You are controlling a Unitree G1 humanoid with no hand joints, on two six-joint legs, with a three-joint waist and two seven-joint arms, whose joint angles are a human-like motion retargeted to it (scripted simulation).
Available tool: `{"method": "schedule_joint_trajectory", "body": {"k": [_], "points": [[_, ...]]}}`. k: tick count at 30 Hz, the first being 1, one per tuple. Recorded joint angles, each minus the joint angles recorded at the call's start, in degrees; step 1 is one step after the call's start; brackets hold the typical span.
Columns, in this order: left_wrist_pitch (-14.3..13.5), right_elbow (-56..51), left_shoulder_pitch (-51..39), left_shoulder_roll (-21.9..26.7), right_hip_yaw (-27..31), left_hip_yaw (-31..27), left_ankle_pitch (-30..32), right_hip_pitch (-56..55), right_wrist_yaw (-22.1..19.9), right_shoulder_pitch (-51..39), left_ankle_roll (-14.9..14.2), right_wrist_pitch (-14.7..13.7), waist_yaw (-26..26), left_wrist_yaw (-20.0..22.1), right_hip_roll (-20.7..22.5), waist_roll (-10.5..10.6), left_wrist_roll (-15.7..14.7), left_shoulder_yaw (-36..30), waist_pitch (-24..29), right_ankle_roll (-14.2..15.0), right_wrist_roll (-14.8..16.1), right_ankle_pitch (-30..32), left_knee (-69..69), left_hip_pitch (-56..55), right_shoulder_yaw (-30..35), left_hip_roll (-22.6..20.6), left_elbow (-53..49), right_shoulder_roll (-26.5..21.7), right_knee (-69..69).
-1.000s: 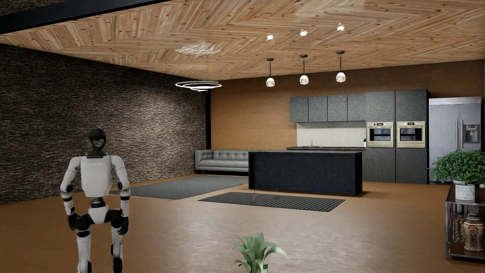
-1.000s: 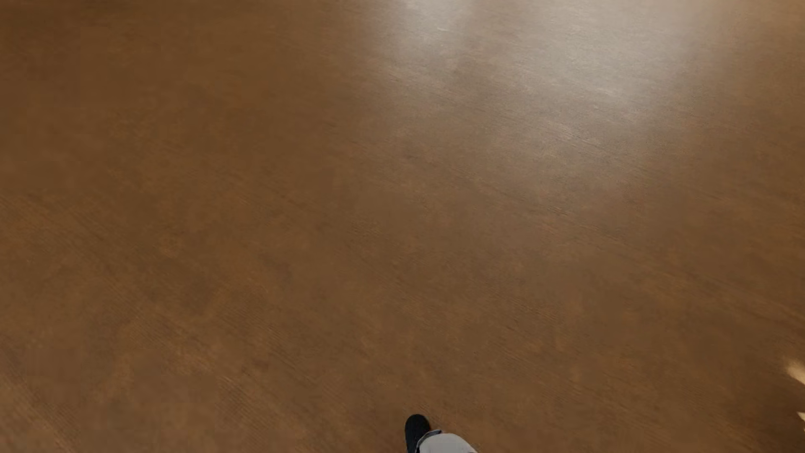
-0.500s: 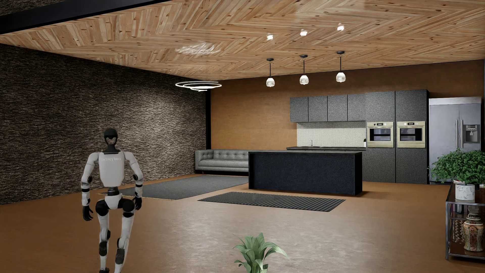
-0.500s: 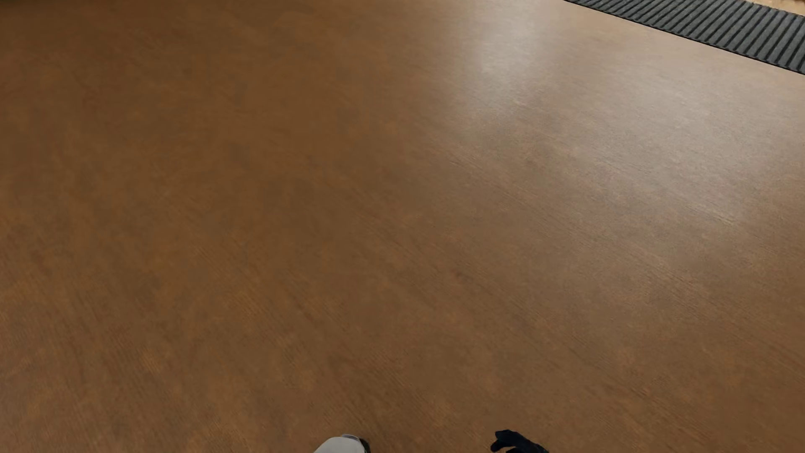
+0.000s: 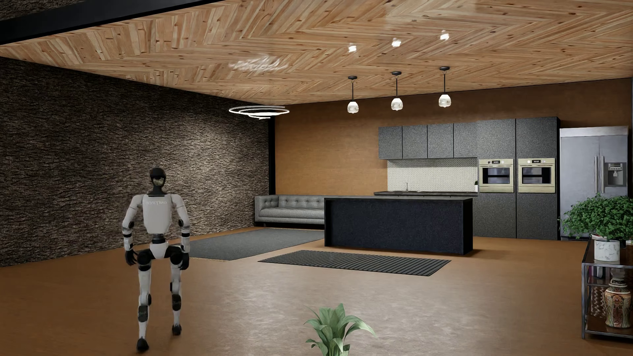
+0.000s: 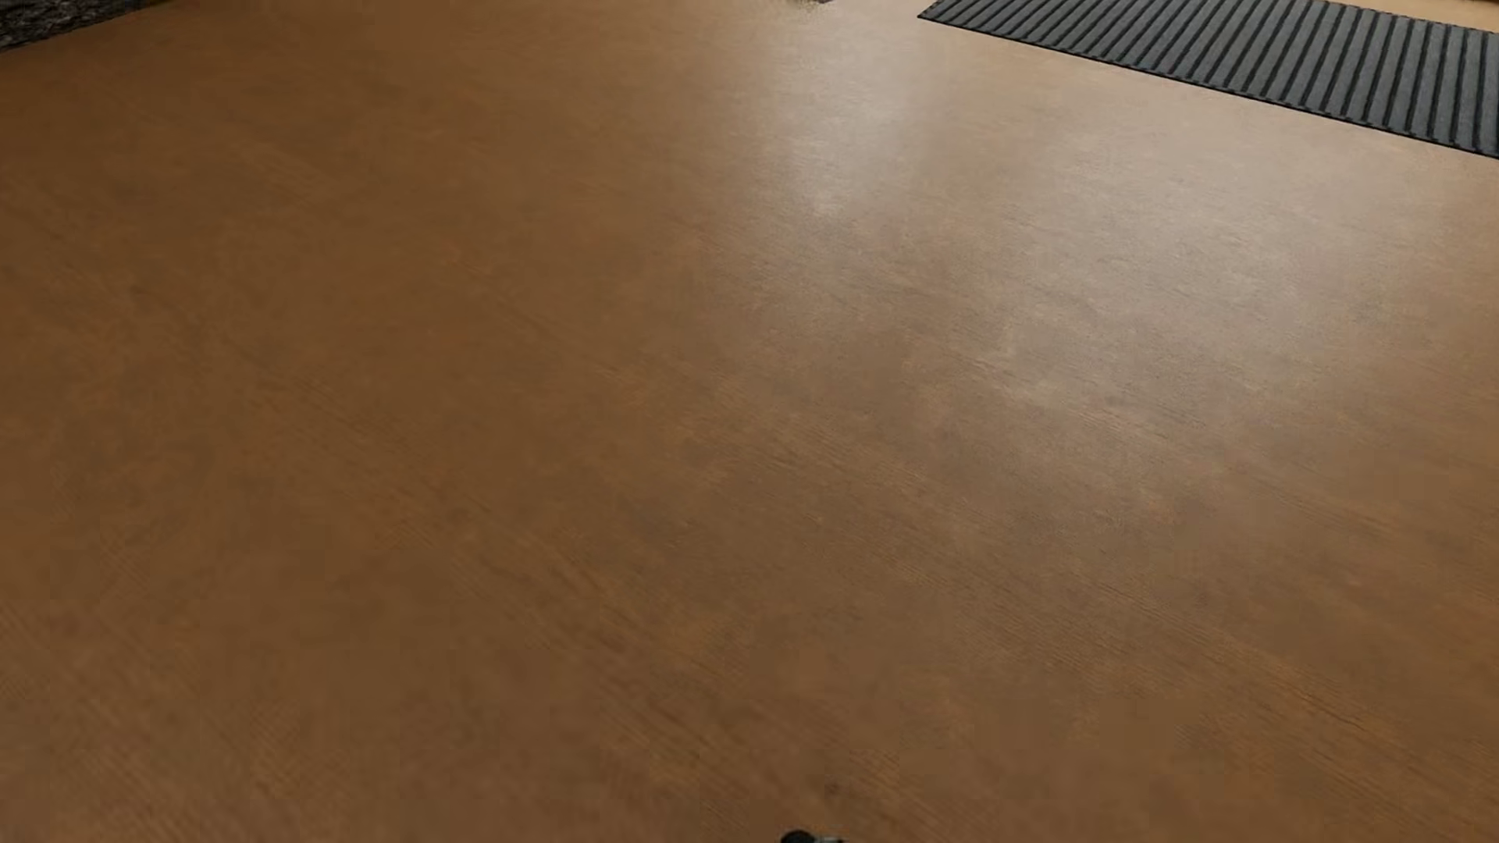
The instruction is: Move towards counter
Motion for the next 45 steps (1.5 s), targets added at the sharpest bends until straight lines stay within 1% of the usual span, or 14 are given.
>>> {"method": "schedule_joint_trajectory", "body": {"k": [4, 6, 9, 13, 16, 19, 23, 27, 29, 30, 32, 36, 42, 45], "points": [[0.0, 0.9, 3.4, -1.2, 0.0, 0.0, 16.7, 2.5, 0.0, 2.6, 0.0, 0.0, 2.1, 0.0, 6.1, 3.0, 0.0, 2.8, -1.2, 0.0, 0.0, 16.0, 28.5, -6.7, 1.3, 4.4, 3.5, -0.6, 8.6], [0.0, 0.3, 3.7, -1.7, 0.0, 0.0, 8.1, 12.2, 0.0, 1.3, 0.0, 0.0, 5.7, 0.0, 7.7, 4.1, 0.0, 0.1, 0.7, 0.0, 0.0, 9.5, 43.0, -18.2, 1.1, 5.5, 6.7, -1.0, 7.0], [0.0, -1.3, 5.9, -1.7, 0.0, 0.0, 2.8, 26.6, 0.0, -3.1, 0.0, 0.0, 14.2, 0.0, 6.1, 1.8, 0.0, -2.9, 1.6, 0.0, 0.0, -2.2, 24.6, -29.2, -0.5, 4.0, 8.6, -1.9, 1.3], [0.0, -6.6, 10.0, -0.6, 0.0, 0.0, 9.1, 37.7, 0.0, -7.5, 0.0, 0.0, 21.0, 0.0, 3.8, -2.1, 0.0, -0.2, -1.1, 0.0, 0.0, -14.1, -0.2, -38.1, -6.9, 5.3, 9.1, -2.9, -1.2], [0.0, -7.8, 10.9, -0.4, 0.0, 0.0, 12.5, 36.9, 0.0, -7.1, 0.0, 0.0, 24.4, 0.0, 1.0, -6.7, 0.0, 0.6, -1.0, 0.0, 0.0, 1.7, 14.1, -39.1, -10.0, 3.7, 12.4, -1.4, 18.9], [0.0, -4.9, 8.9, -2.1, 0.0, 0.0, 6.6, 21.1, 0.0, -6.8, 0.0, 0.0, 18.1, 0.0, -0.4, -6.7, 0.0, -1.2, 0.4, 0.0, 0.0, 18.4, 15.3, -29.0, -4.2, 4.4, 14.8, 0.6, 42.3], [0.0, -1.5, 9.1, -2.0, 0.0, 0.0, -0.1, -0.5, 0.0, -2.1, 0.0, 0.0, 5.5, 0.0, -0.7, -2.6, 0.0, -2.7, 0.2, 0.0, 0.0, 21.0, 4.0, -8.7, -2.1, 7.7, 5.5, 1.7, 22.8], [0.0, 1.2, 5.7, 1.5, 0.0, 0.0, -3.2, -11.1, 0.0, 4.1, 0.0, 0.0, -8.2, 0.0, -6.6, -1.6, 0.0, -3.4, -0.5, 0.0, 0.0, -2.8, 1.3, 4.7, -2.0, 8.3, -0.2, -0.5, 1.6], [0.0, 4.4, 4.4, 1.4, 0.0, 0.0, 5.0, -15.7, 0.0, 6.8, 0.0, 0.0, -10.9, 0.0, -7.4, 0.9, 0.0, -2.2, -1.2, 0.0, 0.0, 13.2, 3.7, 8.2, -0.8, 10.7, 1.3, -1.2, 6.7], [0.0, 6.2, 4.6, 0.7, 0.0, 0.0, 13.0, -17.7, 0.0, 6.8, 0.0, 0.0, -9.9, 0.0, -4.8, 3.0, 0.0, -1.1, -1.7, 0.0, 0.0, 21.2, 8.0, 7.2, 1.2, 12.2, 2.5, -1.2, 11.9], [0.0, 7.6, 5.2, -0.2, 0.0, 0.0, 24.1, -14.2, 0.0, 5.3, 0.0, 0.0, -6.1, 0.0, 0.8, 4.5, 0.0, -1.7, -1.5, 0.0, 0.0, 19.0, 24.7, -0.7, 3.0, 11.6, 6.1, -1.1, 17.5], [0.0, -0.6, 6.3, -1.2, 0.0, 0.0, 3.0, 8.9, 0.0, -0.5, 0.0, 0.0, 4.6, 0.0, 8.9, 2.7, 0.0, -5.2, 0.9, 0.0, 0.0, 7.0, 45.4, -23.9, -1.8, 6.5, 7.8, -1.0, 9.5], [0.0, -17.8, 9.8, -1.1, 0.0, 0.0, 4.5, 39.0, 0.0, -11.9, 0.0, 0.0, 20.2, 0.0, 2.7, -0.9, 0.0, -4.1, 0.0, 0.0, 0.0, -15.7, -2.4, -38.6, -12.5, 7.3, 6.0, -2.3, -3.8], [0.0, -20.4, 10.4, -1.4, 0.0, 0.0, 5.8, 46.2, 0.0, -11.5, 0.0, 0.0, 23.4, 0.0, -2.0, -2.1, 0.0, -3.6, -1.4, 0.0, 0.0, -11.2, 7.2, -43.5, -15.9, 7.0, 8.8, -1.7, 1.9]]}}
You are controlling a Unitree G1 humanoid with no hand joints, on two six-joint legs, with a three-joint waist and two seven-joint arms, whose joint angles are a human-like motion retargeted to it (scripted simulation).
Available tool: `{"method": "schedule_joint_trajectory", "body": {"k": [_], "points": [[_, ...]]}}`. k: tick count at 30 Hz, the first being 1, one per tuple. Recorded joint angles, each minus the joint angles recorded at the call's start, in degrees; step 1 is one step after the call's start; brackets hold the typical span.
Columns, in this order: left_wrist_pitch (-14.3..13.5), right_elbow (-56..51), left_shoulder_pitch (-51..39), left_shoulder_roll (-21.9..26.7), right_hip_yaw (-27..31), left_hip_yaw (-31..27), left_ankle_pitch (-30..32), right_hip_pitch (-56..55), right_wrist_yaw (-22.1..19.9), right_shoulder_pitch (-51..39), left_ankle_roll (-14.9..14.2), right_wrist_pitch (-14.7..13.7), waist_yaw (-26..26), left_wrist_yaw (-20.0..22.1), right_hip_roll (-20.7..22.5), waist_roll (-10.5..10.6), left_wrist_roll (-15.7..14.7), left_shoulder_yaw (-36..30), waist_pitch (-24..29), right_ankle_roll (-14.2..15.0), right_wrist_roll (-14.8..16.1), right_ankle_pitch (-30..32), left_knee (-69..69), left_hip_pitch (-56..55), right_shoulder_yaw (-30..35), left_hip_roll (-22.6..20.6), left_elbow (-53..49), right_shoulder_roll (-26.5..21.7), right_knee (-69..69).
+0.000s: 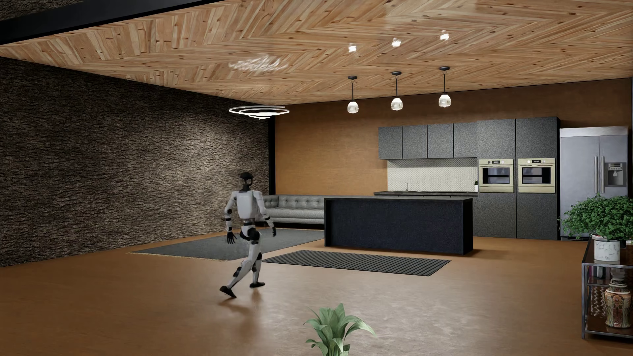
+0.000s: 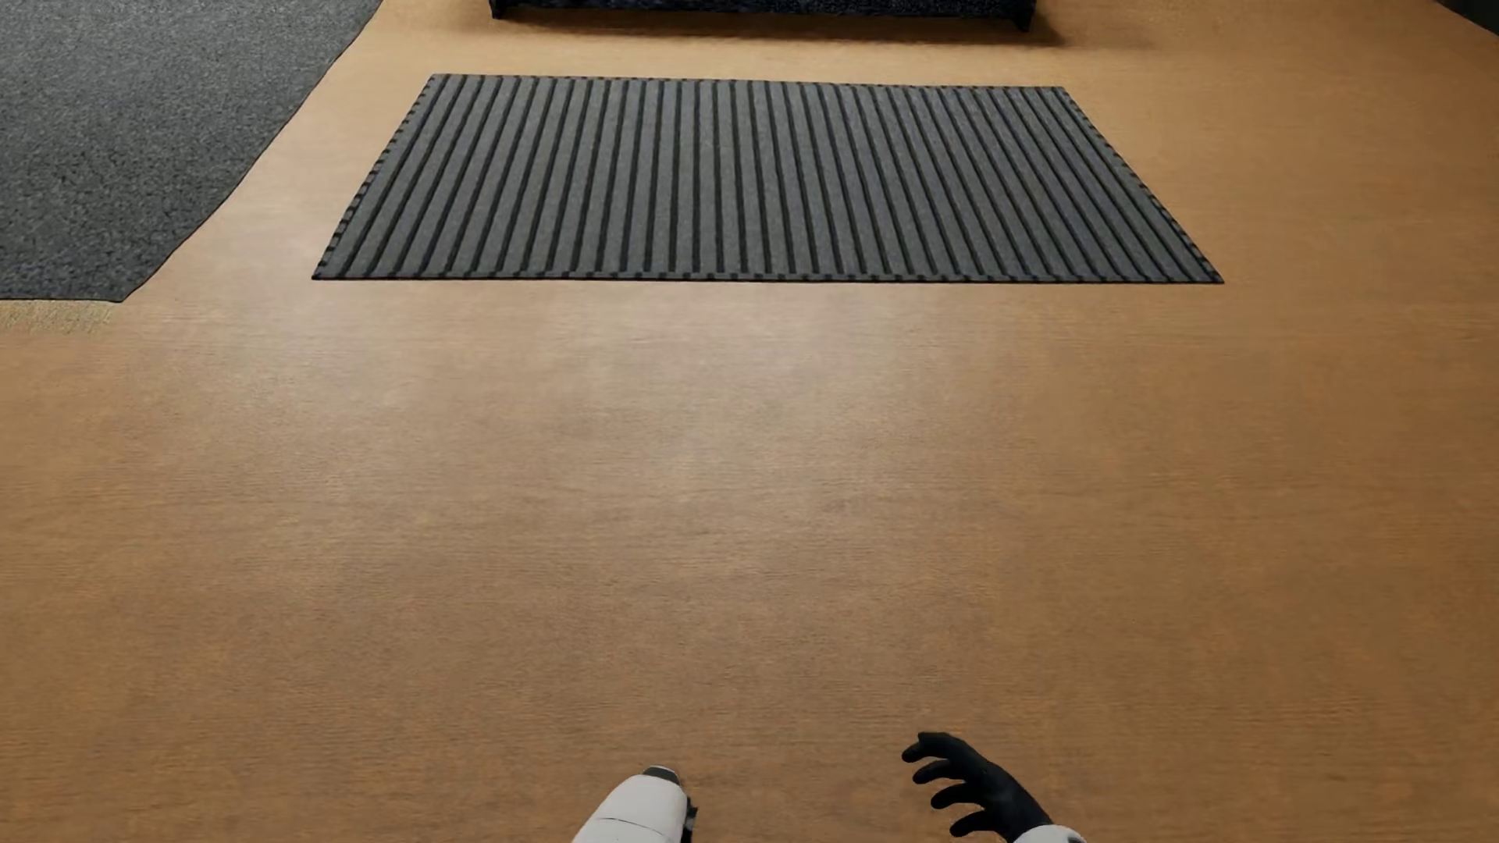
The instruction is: Move towards counter
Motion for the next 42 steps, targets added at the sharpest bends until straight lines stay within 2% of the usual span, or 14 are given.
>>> {"method": "schedule_joint_trajectory", "body": {"k": [3, 6, 10, 13, 15, 17, 19, 22, 26, 29, 31, 35, 37, 42], "points": [[0.0, 8.4, -2.0, -0.6, 0.0, 0.0, -1.4, -7.4, 0.0, 3.5, 0.0, 0.0, -2.2, 0.0, -3.0, -3.1, 0.0, -1.0, -0.4, 0.0, 0.0, 26.0, 12.1, 4.2, 3.7, -6.2, 6.9, 2.6, 26.9], [0.0, 16.7, -4.5, -1.2, 0.0, 0.0, -4.2, -26.3, 0.0, 5.5, 0.0, 0.0, -9.9, 0.0, -0.3, -0.7, 0.0, -1.1, 0.6, 0.0, 0.0, 22.6, 4.7, 20.1, 11.8, -8.6, 4.0, 2.7, 49.3], [0.0, 21.7, -8.7, 0.2, 0.0, 0.0, -3.9, -43.4, 0.0, 13.3, 0.0, 0.0, -22.3, 0.0, 1.9, 2.7, 0.0, 1.0, 1.4, 0.0, 0.0, 33.7, -5.8, 38.7, 15.2, -7.2, -6.8, 1.4, 17.4], [0.0, 23.6, -12.8, 1.6, 0.0, 0.0, -5.2, -48.3, 0.0, 17.3, 0.0, 0.0, -27.6, 0.0, -0.9, 2.3, 0.0, 3.9, -0.4, 0.0, 0.0, -0.1, -6.9, 45.9, 15.4, -5.7, -12.5, 1.6, -2.4], [0.0, 27.1, -12.6, 0.9, 0.0, 0.0, -2.2, -53.0, 0.0, 18.9, 0.0, 0.0, -31.1, 0.0, -2.2, 2.7, 0.0, 7.7, -0.8, 0.0, 0.0, 9.2, -4.2, 49.6, 13.8, -2.8, -13.4, 2.8, -0.2], [0.0, 28.2, -10.2, -0.8, 0.0, 0.0, 15.0, -55.9, 0.0, 19.2, 0.0, 0.0, -27.3, 0.0, 4.3, 6.1, 0.0, 8.4, -1.9, 0.0, 0.0, 32.1, 10.2, 46.9, 17.3, 1.6, -10.0, 2.9, 8.9], [0.0, 28.0, -9.2, -1.8, 0.0, 0.0, 16.8, -48.9, 0.0, 16.1, 0.0, 0.0, -24.4, 0.0, 8.1, 7.1, 0.0, 5.7, -0.1, 0.0, 0.0, 29.7, 32.1, 35.6, 15.4, 2.4, -5.4, 3.0, 11.4], [0.0, 22.3, -6.9, -1.7, 0.0, 0.0, -1.4, -30.6, 0.0, 10.7, 0.0, 0.0, -16.0, 0.0, 9.3, 4.5, 0.0, 0.3, 1.9, 0.0, 0.0, 18.9, 42.4, 20.2, 11.1, -0.7, -0.6, 2.6, 3.6], [0.0, 8.5, -1.1, -0.5, 0.0, 0.0, -2.0, -12.6, 0.0, 2.9, 0.0, 0.0, -4.8, 0.0, 5.2, 1.1, 0.0, -0.9, 1.4, 0.0, 0.0, 3.1, 6.0, 10.4, 5.2, -2.1, 0.2, 0.0, -4.8], [0.0, 4.1, 0.9, -1.1, 0.0, 0.0, 14.9, -6.2, 0.0, -2.9, 0.0, 0.0, -1.6, 0.0, 3.3, 1.7, 0.0, -1.2, -0.7, 0.0, 0.0, -3.5, -28.7, 6.5, 0.2, 0.5, 2.7, -1.0, -4.5], [0.0, 3.2, 1.3, -1.4, 0.0, 0.0, -7.2, -1.8, 0.0, -2.8, 0.0, 0.0, 0.0, 0.0, 0.8, 1.9, 0.0, -2.2, -0.2, 0.0, 0.0, 0.5, -3.1, 3.2, -0.6, 0.4, 5.1, -1.3, 0.2], [0.0, 13.9, -0.7, -1.5, 0.0, 0.0, -17.5, -16.8, 0.0, 1.5, 0.0, 0.0, -3.2, 0.0, -4.5, -2.7, 0.0, 0.6, 1.0, 0.0, 0.0, 30.2, 7.5, 11.1, 6.4, -7.9, 8.7, 2.5, 43.6], [0.0, 13.6, -4.5, -1.6, 0.0, 0.0, -18.0, -26.6, 0.0, 3.9, 0.0, 0.0, -11.2, 0.0, -0.9, 0.3, 0.0, 0.2, 3.3, 0.0, 0.0, 7.1, 3.1, 19.2, 11.4, -8.4, 3.4, 1.7, 58.0], [0.0, 23.4, -8.9, -0.8, 0.0, 0.0, -18.7, -53.6, 0.0, 10.4, 0.0, 0.0, -22.6, 0.0, 0.7, 4.3, 0.0, 9.1, 4.5, 0.0, 0.0, 30.1, -4.6, 33.0, 17.0, -6.7, -17.9, 2.5, 25.7]]}}
